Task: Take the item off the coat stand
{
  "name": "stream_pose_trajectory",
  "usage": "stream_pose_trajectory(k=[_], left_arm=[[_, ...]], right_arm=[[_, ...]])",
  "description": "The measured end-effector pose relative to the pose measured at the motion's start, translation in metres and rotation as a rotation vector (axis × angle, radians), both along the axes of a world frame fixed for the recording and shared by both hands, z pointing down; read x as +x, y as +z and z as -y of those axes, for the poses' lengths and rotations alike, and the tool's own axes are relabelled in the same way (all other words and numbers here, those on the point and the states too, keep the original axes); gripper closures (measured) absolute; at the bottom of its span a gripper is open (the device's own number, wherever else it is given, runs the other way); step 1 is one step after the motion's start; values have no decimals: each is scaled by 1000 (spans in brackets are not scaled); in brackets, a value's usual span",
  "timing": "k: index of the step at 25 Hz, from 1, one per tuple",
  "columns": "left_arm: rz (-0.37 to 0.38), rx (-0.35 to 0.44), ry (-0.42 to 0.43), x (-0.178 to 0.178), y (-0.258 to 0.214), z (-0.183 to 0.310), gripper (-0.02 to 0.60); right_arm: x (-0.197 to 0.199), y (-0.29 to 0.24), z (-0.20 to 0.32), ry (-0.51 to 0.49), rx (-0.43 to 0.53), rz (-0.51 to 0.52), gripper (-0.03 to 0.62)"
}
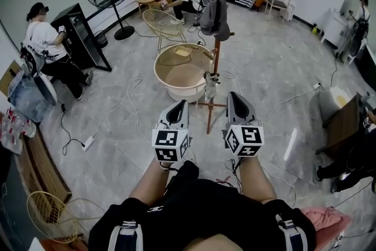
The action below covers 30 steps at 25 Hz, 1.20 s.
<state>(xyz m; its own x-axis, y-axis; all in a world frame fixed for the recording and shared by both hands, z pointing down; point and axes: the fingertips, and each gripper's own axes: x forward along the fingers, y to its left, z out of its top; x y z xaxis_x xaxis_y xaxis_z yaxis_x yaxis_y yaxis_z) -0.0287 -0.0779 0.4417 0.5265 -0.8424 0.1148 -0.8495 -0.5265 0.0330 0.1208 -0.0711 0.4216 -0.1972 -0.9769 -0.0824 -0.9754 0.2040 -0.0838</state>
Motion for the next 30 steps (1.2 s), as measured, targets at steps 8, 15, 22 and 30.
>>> stream_pose_trajectory(k=[8, 15, 22, 30], left_arm=[[-17, 2, 37, 14, -1, 116, 565], [-25, 3, 70, 10, -10, 235, 565], [-51, 1, 119, -5, 5, 349, 565], [-51, -36, 153, -2, 5, 428, 565]], right_arm=[[9, -6, 110, 27, 11, -17, 577], [3, -23, 226, 36, 27, -31, 577], [-13, -23, 334, 69, 45, -40, 577], [-5, -51, 410, 114, 66, -46, 577]])
